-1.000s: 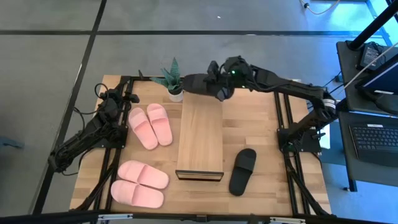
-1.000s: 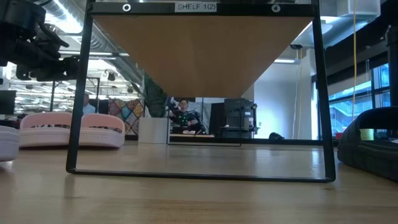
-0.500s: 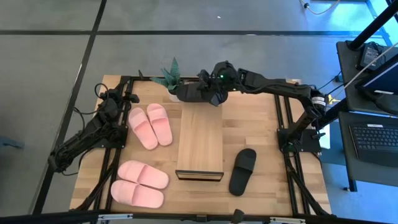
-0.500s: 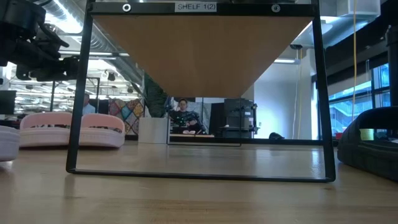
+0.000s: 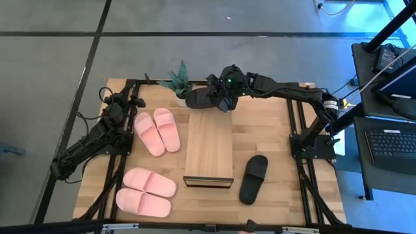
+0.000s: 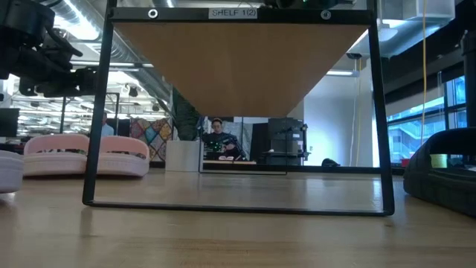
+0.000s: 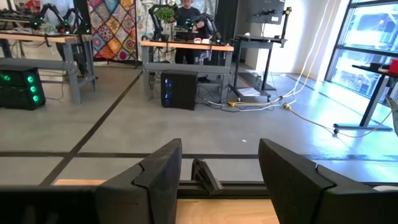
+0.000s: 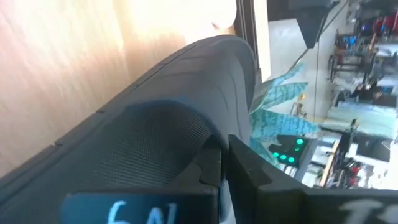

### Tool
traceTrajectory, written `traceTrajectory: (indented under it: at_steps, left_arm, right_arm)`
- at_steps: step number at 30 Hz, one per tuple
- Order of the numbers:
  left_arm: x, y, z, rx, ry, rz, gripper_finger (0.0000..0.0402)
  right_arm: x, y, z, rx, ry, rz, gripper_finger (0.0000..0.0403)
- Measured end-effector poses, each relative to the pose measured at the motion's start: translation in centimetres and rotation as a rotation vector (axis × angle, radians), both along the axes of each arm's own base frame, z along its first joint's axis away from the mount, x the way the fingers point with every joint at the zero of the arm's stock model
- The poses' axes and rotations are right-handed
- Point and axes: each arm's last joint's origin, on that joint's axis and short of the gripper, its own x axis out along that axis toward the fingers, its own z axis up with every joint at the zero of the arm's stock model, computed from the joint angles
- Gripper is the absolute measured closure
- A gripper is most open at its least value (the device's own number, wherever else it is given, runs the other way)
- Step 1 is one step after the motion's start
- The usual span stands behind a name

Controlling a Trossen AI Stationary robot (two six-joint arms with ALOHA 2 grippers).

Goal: Pick and place slides into the shelf
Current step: Put the black slide on the shelf

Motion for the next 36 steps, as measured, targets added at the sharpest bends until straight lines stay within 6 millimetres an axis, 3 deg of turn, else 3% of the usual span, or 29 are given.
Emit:
traceTrajectory:
  at_steps: [22, 36]
  left_arm:
    - [0.0, 0.0, 0.0, 0.001, 0.0, 0.003, 0.0196]
    - [0.0, 0.0, 0.0, 0.001, 0.0, 0.004, 0.0196]
  right_arm:
    - [0.4, 1.4, 0.0, -0.009, 0.004, -0.085, 0.039]
    - [0.2, 2.7, 1.1, -0.029, -0.025, -0.07, 0.039]
